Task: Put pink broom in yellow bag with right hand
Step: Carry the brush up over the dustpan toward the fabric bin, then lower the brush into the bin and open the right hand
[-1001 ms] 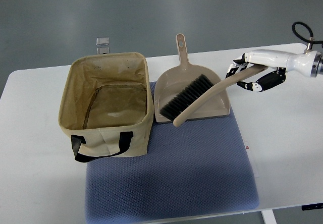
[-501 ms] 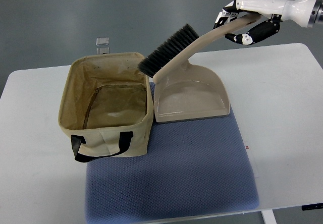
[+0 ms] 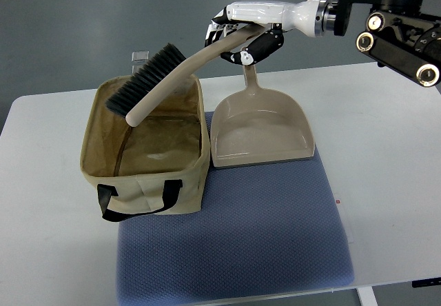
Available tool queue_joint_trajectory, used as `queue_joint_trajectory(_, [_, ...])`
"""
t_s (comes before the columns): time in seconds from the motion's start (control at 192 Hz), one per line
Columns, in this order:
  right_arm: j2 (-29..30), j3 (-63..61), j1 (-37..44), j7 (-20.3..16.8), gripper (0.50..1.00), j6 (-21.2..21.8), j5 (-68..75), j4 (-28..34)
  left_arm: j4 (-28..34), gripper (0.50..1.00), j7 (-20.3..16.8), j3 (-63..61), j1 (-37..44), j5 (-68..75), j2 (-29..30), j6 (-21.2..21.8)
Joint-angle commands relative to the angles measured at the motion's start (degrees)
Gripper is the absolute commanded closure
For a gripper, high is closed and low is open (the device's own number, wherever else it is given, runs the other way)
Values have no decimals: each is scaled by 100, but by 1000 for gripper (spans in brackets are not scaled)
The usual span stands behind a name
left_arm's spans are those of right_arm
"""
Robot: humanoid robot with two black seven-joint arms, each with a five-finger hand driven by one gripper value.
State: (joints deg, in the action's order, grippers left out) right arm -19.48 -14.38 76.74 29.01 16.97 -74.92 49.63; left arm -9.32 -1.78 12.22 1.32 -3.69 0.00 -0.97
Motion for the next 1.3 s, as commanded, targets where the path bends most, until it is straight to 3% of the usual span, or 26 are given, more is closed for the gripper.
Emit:
queue_joint_trajectory(0.0, [419, -3, -18, -36, 1000, -9, -277, -409, -8, 500, 2, 0, 0, 0, 0, 0])
queue_joint_trajectory(0.193, [920, 155, -54, -115, 1000, -150, -585, -867, 1, 500, 2, 0, 0, 0, 0, 0])
queue_joint_trajectory(0.548, [1069, 428, -62, -264, 1000, -510, -717, -946, 1, 500, 2, 0, 0, 0, 0, 0])
queue_joint_trajectory(0.605, [1087, 410, -62, -273, 918, -580, -717, -955, 1, 500, 2, 0, 0, 0, 0, 0])
queue_joint_trajectory(0.636, [1157, 410, -62, -273, 804, -633, -708, -946, 1, 500, 2, 0, 0, 0, 0, 0])
queue_joint_trajectory(0.641, [1157, 410, -62, -273, 803, -633, -708, -946, 1, 500, 2, 0, 0, 0, 0, 0])
queue_joint_trajectory(0.657, [1201, 410, -62, -273, 732, -659, -699, -946, 1, 500, 2, 0, 0, 0, 0, 0])
queue_joint_trajectory(0.699, [1228, 393, -62, -273, 671, -695, -691, -946, 1, 500, 2, 0, 0, 0, 0, 0])
queue_joint_trajectory(0.803, [1228, 366, -71, -264, 642, -712, -629, -946, 1, 500, 2, 0, 0, 0, 0, 0])
queue_joint_trajectory(1.048, [1157, 217, -80, -220, 642, -783, -594, -920, 1, 500, 2, 0, 0, 0, 0, 0])
queue_joint_trajectory(1.293, [709, -1321, -897, -194, 640, -721, 21, -928, 1, 500, 2, 0, 0, 0, 0, 0])
